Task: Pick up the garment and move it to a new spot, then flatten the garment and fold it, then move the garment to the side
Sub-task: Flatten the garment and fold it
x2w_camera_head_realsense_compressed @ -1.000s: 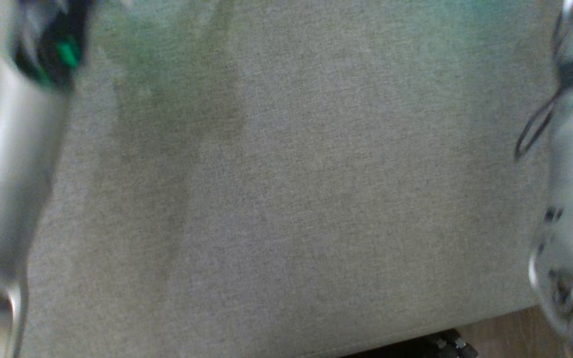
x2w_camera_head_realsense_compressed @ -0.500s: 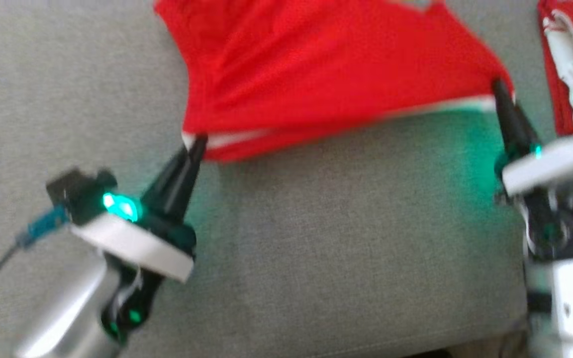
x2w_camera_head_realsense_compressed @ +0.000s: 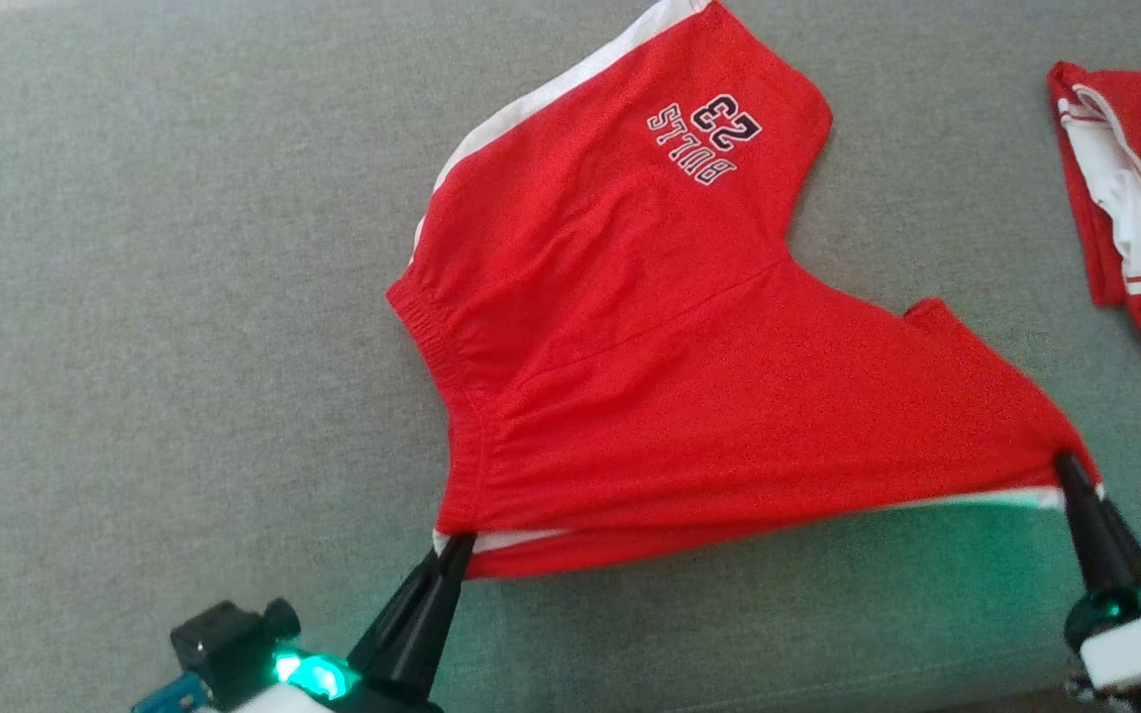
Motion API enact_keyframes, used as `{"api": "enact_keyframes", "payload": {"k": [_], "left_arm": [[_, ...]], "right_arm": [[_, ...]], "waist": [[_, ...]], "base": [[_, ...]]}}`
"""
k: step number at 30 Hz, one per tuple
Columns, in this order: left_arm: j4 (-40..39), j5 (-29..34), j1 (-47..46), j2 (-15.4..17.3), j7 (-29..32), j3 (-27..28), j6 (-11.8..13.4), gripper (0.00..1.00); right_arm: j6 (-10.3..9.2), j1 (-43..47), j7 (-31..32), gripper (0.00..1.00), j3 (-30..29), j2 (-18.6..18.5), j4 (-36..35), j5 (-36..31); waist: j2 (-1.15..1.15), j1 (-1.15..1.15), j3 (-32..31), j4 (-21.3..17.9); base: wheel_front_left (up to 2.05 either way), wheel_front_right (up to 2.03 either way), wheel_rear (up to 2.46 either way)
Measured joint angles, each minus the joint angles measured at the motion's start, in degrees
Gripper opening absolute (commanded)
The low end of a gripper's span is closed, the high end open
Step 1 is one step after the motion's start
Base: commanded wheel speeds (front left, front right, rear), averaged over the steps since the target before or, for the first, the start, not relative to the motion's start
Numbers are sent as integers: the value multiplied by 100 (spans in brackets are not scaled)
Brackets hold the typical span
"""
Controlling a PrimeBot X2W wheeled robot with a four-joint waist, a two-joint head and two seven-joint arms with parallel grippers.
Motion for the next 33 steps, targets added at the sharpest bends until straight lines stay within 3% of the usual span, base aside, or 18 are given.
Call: {"api": "enact_keyframes", "payload": {"k": [5, 13, 23, 33], "left_arm": [[-221, -46, -310, 74, 160, 86, -37, 0], [-393, -542, -1428, 32, 576, 505, -181, 0], [210, -887, -2480, -520, 790, 721, -120, 0], [894, -689, -3026, -913, 647, 704, -133, 0]], "right_arm": [[0, -670, 249, 0, 18, 3, -155, -34], [0, -3060, 1203, 0, 64, -23, 492, -614], [0, -5037, 1875, 0, -37, -57, 2103, -935], [0, -6363, 1892, 0, -47, -85, 3166, -1745]], "waist": [[0, 1, 176, -5], [0, 3, 612, 120], [0, 3, 1102, 549], [0, 2, 1396, 838]], "base": [[0, 0, 0], [0, 0, 0], [0, 0, 0], [0, 0, 0]]}}
